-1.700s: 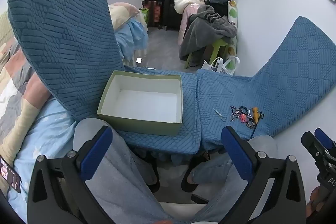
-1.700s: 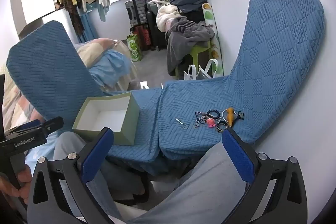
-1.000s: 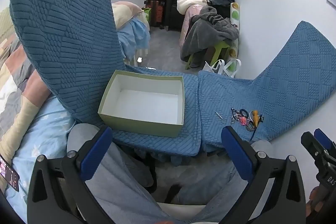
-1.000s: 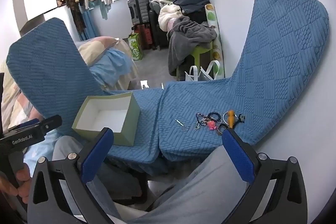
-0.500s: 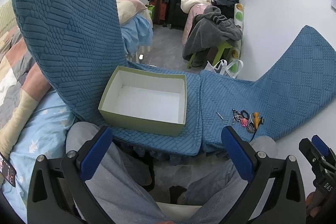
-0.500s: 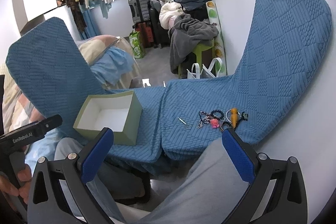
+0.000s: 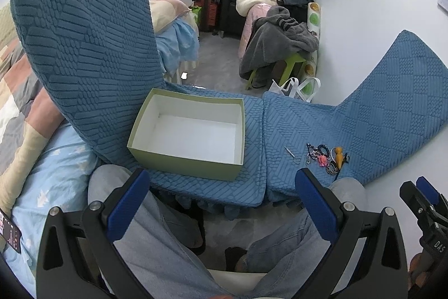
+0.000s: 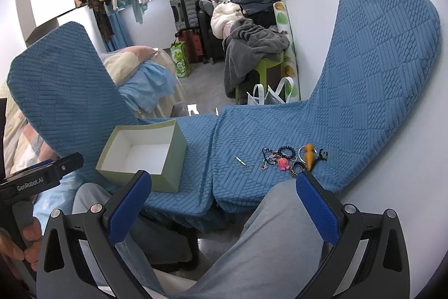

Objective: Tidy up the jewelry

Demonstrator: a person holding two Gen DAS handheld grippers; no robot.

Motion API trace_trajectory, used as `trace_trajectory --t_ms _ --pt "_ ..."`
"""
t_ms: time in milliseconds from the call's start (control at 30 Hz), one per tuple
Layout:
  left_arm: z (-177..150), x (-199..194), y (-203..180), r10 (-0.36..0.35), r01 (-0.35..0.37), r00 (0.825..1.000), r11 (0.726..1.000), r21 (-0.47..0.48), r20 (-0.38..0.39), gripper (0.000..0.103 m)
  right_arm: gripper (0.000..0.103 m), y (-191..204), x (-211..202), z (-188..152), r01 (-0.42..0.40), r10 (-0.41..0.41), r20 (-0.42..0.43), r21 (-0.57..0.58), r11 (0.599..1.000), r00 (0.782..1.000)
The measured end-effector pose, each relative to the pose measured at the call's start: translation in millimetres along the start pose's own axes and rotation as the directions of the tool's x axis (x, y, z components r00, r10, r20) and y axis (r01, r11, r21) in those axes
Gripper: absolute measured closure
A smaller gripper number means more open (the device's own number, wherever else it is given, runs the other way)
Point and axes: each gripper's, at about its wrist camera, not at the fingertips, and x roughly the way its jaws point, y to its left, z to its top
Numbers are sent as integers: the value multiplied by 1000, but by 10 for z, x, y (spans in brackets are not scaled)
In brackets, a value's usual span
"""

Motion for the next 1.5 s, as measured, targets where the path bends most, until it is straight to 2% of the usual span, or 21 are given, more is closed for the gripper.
trace_trajectory --t_ms 800,1000,1100,1200,1400,1500 --pt "-24 3 -9 -17 17 1000 1000 2 -8 0 0 -66 -47 -24 1 -1 8 21 1000 1000" --pt "-56 -33 -75 -18 18 1000 999 28 6 0 0 -63 -85 -36 -17 17 19 14 1000 1000" --pt "-83 0 -80 -22 22 1000 999 26 -1 0 0 -69 -136 -46 7 -7 43 -4 1000 999" --pt "-124 86 -78 -24 24 1000 1000 20 -11 0 0 -115 -108 -94 -9 9 45 14 1000 999" --pt "-200 252 -106 -31 32 999 999 26 -38 0 0 -212 67 -218 -9 8 13 43 999 1000" --pt "-206 333 -139 -20 21 999 999 44 -28 0 0 -245 163 -256 -4 4 7 39 999 1000"
